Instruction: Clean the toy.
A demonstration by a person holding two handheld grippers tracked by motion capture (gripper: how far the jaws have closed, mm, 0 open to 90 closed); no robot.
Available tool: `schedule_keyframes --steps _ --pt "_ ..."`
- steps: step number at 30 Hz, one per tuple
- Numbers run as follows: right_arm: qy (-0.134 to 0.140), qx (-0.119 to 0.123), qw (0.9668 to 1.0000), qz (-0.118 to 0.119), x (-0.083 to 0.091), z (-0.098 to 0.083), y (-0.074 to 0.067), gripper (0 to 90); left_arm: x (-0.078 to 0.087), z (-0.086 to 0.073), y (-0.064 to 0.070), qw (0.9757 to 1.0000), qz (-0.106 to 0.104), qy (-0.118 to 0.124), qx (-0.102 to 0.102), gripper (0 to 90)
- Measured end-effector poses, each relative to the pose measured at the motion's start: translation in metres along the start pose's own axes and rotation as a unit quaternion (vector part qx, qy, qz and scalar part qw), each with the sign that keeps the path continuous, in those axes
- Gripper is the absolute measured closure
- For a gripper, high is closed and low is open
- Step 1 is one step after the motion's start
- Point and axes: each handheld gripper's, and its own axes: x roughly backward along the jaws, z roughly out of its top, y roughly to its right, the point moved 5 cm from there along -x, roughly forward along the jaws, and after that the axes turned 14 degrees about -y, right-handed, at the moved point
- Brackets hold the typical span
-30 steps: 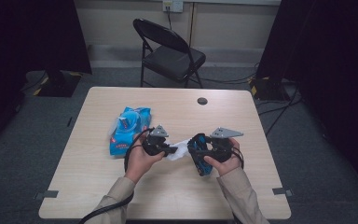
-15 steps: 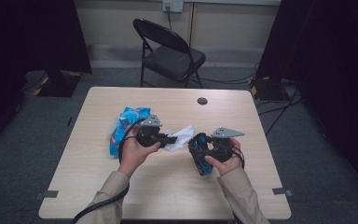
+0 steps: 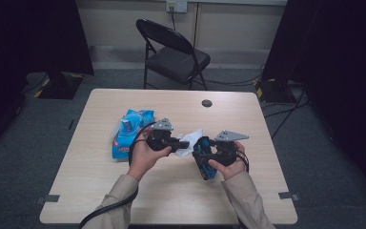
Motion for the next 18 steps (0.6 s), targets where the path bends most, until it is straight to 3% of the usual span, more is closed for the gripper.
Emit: schedule_keyframes --steps 5,9,11,18 --pt "0.003 0.003 1.0000 0.001 0.001 0.001 -0.001 25.8 -0.004 -0.002 0.000 1.0000 -0.003 -0.003 0.004 84.2" --pt "0.005 0.002 1.0000 0.001 0.001 0.002 -0.001 25.8 -0.007 -0.006 -0.003 0.9998 0.008 -0.019 0.004 84.1" --pt "0.005 0.003 1.0000 0.002 0.002 0.002 -0.002 25.8 -0.009 -0.008 -0.003 0.9999 -0.002 -0.014 0.006 84.0" --pt "0.009 0.006 0.9999 0.005 0.001 0.004 -0.005 25.8 -0.015 -0.010 0.000 0.9998 -0.003 -0.019 0.001 83.9"
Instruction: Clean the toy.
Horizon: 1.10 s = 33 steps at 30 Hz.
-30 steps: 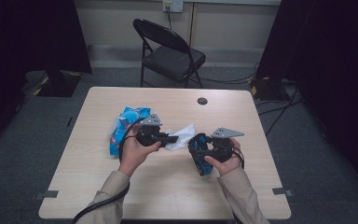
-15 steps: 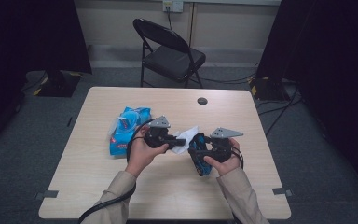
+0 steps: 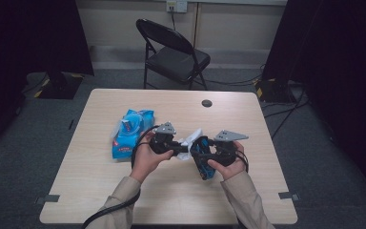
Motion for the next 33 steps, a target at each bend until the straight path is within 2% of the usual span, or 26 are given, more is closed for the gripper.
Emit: schedule_keyframes --steps 10,17,22,33 --pt "0.002 -0.002 1.0000 0.001 -0.001 0.000 -0.001 25.8 -0.007 -0.004 0.004 0.9999 -0.001 -0.015 -0.004 83.9" --pt "0.004 -0.002 1.0000 0.004 -0.002 0.001 -0.003 25.8 -0.018 -0.008 0.009 0.9994 -0.005 -0.031 -0.015 83.9" --pt "0.007 -0.005 1.0000 0.004 -0.001 0.002 -0.002 25.8 -0.025 -0.011 0.013 0.9990 -0.010 -0.037 -0.022 83.9" --pt "0.010 -0.010 0.9999 0.003 -0.001 0.002 -0.001 25.8 -0.043 -0.022 0.023 0.9982 -0.029 -0.046 -0.023 83.7"
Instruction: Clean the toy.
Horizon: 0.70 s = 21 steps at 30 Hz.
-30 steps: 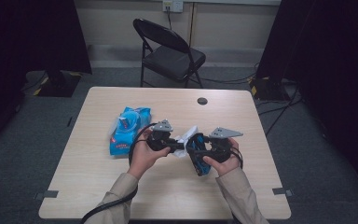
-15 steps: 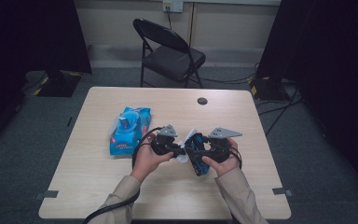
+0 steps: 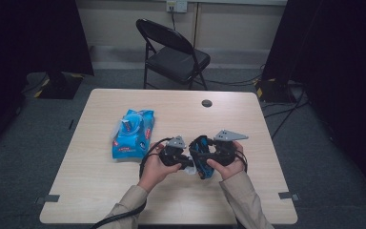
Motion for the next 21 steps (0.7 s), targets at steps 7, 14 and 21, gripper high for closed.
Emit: schedule_keyframes --steps 7,14,21 --pt "0.005 -0.004 1.0000 -0.003 0.002 0.001 0.002 25.8 -0.008 -0.004 0.005 0.9999 -0.011 -0.007 -0.005 83.6" --pt "0.008 -0.008 0.9999 -0.003 0.003 0.001 0.003 25.8 -0.014 -0.009 0.008 0.9996 -0.018 -0.018 -0.008 83.2" --pt "0.014 -0.009 0.9999 -0.003 0.006 0.002 0.005 25.8 -0.004 -0.012 -0.003 0.9998 -0.011 -0.010 0.011 83.2"
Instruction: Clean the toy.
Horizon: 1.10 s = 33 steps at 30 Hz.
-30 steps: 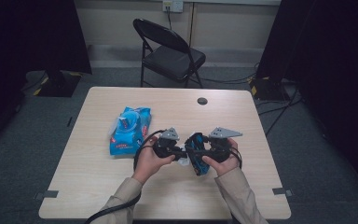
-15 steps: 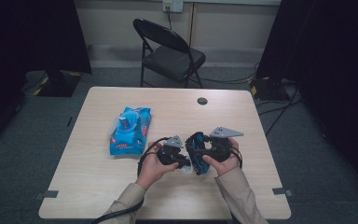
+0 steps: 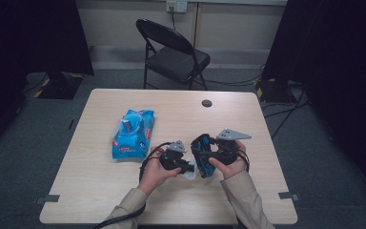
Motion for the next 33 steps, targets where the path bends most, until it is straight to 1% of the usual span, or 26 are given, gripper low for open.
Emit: schedule_keyframes --steps 4,11,16,18,22,27,30,33 --pt "0.000 0.000 1.0000 0.001 0.000 0.000 0.000 25.8 0.017 0.002 -0.009 0.9998 0.018 0.009 0.007 83.2" --pt "-0.001 0.005 1.0000 0.005 0.000 0.001 -0.003 25.8 0.053 0.013 -0.023 0.9983 0.048 0.028 0.018 83.3" --pt "-0.004 0.007 0.9999 0.008 -0.002 0.000 -0.004 25.8 0.070 0.021 -0.027 0.9972 0.063 0.036 0.017 83.4" --pt "-0.004 0.008 0.9999 0.008 -0.002 0.000 -0.004 25.8 0.076 0.024 -0.028 0.9968 0.065 0.043 0.020 83.4" --pt "-0.004 0.008 0.9999 0.009 -0.002 0.000 -0.004 25.8 0.083 0.030 -0.029 0.9958 0.067 0.057 0.022 83.4" --pt "-0.008 0.009 0.9999 0.012 -0.004 -0.002 -0.005 25.8 0.088 0.036 -0.029 0.9952 0.069 0.066 0.022 83.4" --pt "-0.008 0.009 0.9998 0.013 -0.005 -0.002 -0.006 25.8 0.085 0.037 -0.027 0.9956 0.065 0.064 0.021 83.4" --pt "-0.007 0.010 0.9998 0.014 -0.005 -0.001 -0.006 25.8 0.079 0.036 -0.026 0.9960 0.058 0.063 0.023 83.4"
